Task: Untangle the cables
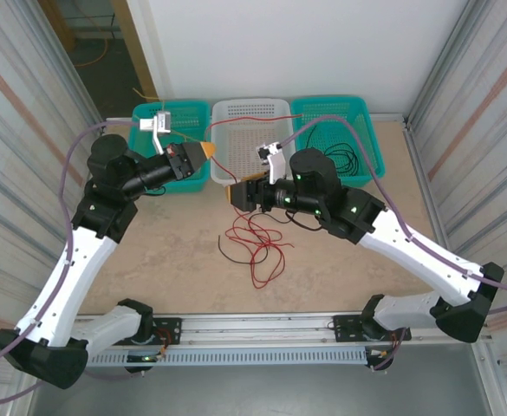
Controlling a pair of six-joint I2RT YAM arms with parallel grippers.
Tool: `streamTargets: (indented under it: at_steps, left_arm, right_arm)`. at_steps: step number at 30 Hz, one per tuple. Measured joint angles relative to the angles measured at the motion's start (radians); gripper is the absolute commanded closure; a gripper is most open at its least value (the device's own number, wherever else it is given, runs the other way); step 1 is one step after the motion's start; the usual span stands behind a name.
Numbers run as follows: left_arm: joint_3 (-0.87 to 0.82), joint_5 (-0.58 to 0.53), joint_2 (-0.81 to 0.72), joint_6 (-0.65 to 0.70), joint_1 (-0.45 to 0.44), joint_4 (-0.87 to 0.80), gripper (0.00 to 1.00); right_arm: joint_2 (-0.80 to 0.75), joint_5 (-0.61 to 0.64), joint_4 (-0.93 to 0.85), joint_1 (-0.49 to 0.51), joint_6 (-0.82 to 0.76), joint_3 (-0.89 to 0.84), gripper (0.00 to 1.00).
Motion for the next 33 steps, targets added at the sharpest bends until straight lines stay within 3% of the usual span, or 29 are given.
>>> streamTargets:
  at_steps: [8, 9, 15, 19, 24, 25, 30, 33]
  left_arm:
    - [-0.013, 0.043, 0.008, -0.047, 0.0, 0.058, 1.0]
    - [-0.013, 0.047, 0.008, -0.048, 0.0, 0.063, 1.0]
    - [-0.015, 0.06, 0.008, -0.055, 0.0, 0.072, 1.0]
    - [-0.028, 0.057, 0.008, -0.055, 0.002, 0.07, 1.0]
    - [-0.03, 0.039, 0.005, -0.038, 0.004, 0.049, 1.0]
    - [-0.03, 0.032, 0.003, -0.032, 0.006, 0.036, 0.98]
    - [-0.033, 0.011, 0.002, -0.01, 0.008, 0.002, 0.59]
    - [-0.051, 0.01, -0.002, 0.008, 0.008, -0.008, 0.49]
  right_arm:
    - [0.063, 0.019, -0.044, 0.003, -0.016, 0.061, 0.4]
    - [0.067, 0.026, -0.049, 0.005, -0.02, 0.061, 0.43]
    - [0.068, 0.051, -0.072, 0.006, -0.05, 0.063, 0.85]
    - [0.068, 0.055, -0.078, 0.006, -0.06, 0.064, 0.99]
    - [0.065, 0.057, -0.087, 0.006, -0.06, 0.064, 1.0]
    - [0.061, 0.059, -0.088, 0.006, -0.06, 0.063, 1.0]
    - [0.037, 0.081, -0.088, 0.006, -0.06, 0.063, 1.0]
    - [0.03, 0.101, -0.088, 0.006, -0.06, 0.063, 1.0]
